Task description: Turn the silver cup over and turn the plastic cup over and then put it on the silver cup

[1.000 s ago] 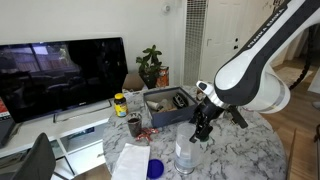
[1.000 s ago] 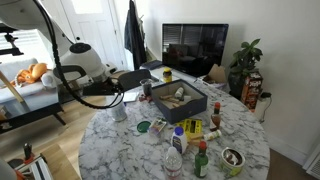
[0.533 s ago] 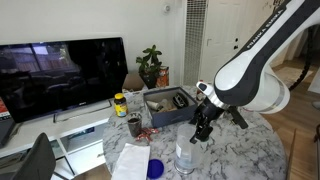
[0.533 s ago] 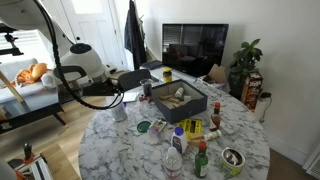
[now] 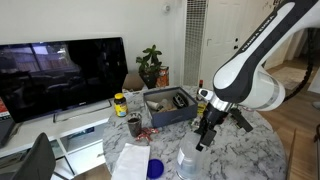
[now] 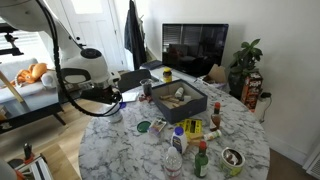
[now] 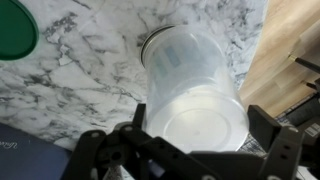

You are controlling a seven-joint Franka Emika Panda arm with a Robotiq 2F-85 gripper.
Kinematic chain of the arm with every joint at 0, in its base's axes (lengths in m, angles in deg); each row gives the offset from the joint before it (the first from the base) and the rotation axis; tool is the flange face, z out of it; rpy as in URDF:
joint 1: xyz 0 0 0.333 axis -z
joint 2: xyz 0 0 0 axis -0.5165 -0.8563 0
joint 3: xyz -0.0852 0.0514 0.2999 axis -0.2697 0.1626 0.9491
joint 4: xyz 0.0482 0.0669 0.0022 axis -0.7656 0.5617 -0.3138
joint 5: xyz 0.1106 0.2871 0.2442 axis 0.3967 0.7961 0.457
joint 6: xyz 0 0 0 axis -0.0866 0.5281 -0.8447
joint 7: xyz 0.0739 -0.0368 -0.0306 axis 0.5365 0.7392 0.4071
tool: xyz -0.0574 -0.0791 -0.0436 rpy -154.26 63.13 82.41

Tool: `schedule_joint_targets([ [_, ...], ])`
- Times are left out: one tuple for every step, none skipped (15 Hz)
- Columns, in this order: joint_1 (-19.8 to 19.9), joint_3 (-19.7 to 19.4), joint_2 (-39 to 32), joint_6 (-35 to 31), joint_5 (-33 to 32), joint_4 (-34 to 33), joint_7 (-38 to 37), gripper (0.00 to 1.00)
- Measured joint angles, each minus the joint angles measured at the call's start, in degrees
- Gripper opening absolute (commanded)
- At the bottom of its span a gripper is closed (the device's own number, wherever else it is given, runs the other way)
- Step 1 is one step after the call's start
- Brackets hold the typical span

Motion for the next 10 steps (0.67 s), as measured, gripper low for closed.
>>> schedule_joint_targets([
  [0.0, -0.3, -0.1, 0.2, 0.0, 0.1, -0.4, 1.0],
  [0.1, -0.6, -0.3, 0.2, -0.1, 0.3, -0.7, 1.0],
  [0.1, -0.9, -0.4, 0.2, -0.3, 0.5, -0.9, 1.0],
  [0.1, -1.2, -0.6, 0.2, -0.3, 0.7, -0.9, 1.0],
  [0.1, -1.4, -0.9, 0.2, -0.4, 0.8, -0.9, 1.0],
  [0.1, -1.6, -1.2, 0.2, -0.4, 0.8, -0.9, 1.0],
  [0.1, -1.7, -1.6, 0.1, -0.4, 0.8, -0.7, 1.0],
  [0.1, -1.7, -1.9, 0.0, -0.3, 0.6, -0.6, 1.0],
  [0.2, -1.8, -2.2, 0.0, -0.2, 0.5, -0.6, 1.0],
  [0.3, -1.8, -2.5, 0.0, 0.0, 0.3, -0.5, 1.0],
])
